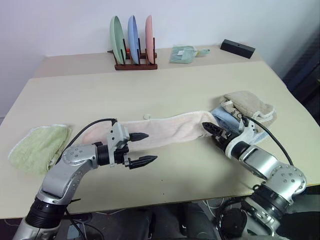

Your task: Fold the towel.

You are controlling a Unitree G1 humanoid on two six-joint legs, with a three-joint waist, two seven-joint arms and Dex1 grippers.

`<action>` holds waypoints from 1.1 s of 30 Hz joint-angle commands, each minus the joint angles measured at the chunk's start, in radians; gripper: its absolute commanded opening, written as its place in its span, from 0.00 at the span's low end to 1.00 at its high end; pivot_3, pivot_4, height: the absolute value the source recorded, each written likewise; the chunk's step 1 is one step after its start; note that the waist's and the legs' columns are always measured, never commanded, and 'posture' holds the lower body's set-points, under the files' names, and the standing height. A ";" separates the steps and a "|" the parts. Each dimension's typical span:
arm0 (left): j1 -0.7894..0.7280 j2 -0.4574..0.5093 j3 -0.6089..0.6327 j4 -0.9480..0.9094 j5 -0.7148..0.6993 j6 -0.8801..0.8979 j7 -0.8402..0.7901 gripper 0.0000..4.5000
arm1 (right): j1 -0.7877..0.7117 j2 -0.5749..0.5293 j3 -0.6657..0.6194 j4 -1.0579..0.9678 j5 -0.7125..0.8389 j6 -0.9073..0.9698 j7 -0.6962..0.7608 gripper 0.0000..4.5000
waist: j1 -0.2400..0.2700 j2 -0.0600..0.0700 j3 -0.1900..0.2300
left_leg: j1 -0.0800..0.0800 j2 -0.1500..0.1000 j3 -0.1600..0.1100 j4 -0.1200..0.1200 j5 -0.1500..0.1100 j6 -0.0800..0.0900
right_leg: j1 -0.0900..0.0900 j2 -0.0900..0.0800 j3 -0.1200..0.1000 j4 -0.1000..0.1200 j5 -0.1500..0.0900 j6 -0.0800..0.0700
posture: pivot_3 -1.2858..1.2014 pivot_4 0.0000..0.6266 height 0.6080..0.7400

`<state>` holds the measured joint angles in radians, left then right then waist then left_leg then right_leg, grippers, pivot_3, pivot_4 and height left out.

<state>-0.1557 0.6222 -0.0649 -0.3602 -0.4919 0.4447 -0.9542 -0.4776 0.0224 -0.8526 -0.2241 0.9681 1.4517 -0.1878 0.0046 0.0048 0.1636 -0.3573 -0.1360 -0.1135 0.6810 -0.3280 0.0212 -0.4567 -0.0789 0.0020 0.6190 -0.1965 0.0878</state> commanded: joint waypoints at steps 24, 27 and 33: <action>0.084 -0.008 0.069 -0.003 0.026 -0.081 0.073 0.96 | 0.075 -0.546 0.346 -0.251 0.148 -0.066 0.198 0.01 | 0.007 0.002 -0.001 | -0.001 0.000 0.001 0.000 -0.001 0.002 | 0.001 0.000 0.000 -0.002 0.000 0.000 | 0.52 0.24 0.98; 0.058 -0.016 0.065 0.014 0.026 -0.083 0.079 0.96 | 0.030 -0.709 0.678 -0.349 -0.001 -0.191 0.415 0.01 | 0.003 0.005 0.000 | 0.000 0.002 0.001 0.000 -0.001 0.002 | 0.002 0.000 -0.001 -0.003 0.000 0.000 | 0.52 0.24 0.98; 0.037 -0.033 0.051 0.024 0.036 -0.083 0.089 0.96 | -0.083 -0.721 1.129 -0.251 -0.295 -0.461 0.658 0.01 | 0.002 -0.001 -0.001 | -0.001 0.003 0.002 0.000 -0.001 0.002 | 0.001 0.000 -0.003 -0.005 0.000 0.001 | 0.52 0.24 0.98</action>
<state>-0.1115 0.5947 -0.0175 -0.3199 -0.4604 0.3776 -0.8686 -0.5224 -0.7378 0.2162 -0.5205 0.7411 1.0643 0.4341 0.0069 0.0040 0.1629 -0.3581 -0.1335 -0.1118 0.6810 -0.3295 0.0229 -0.4551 -0.0787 -0.0004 0.6142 -0.1968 0.0888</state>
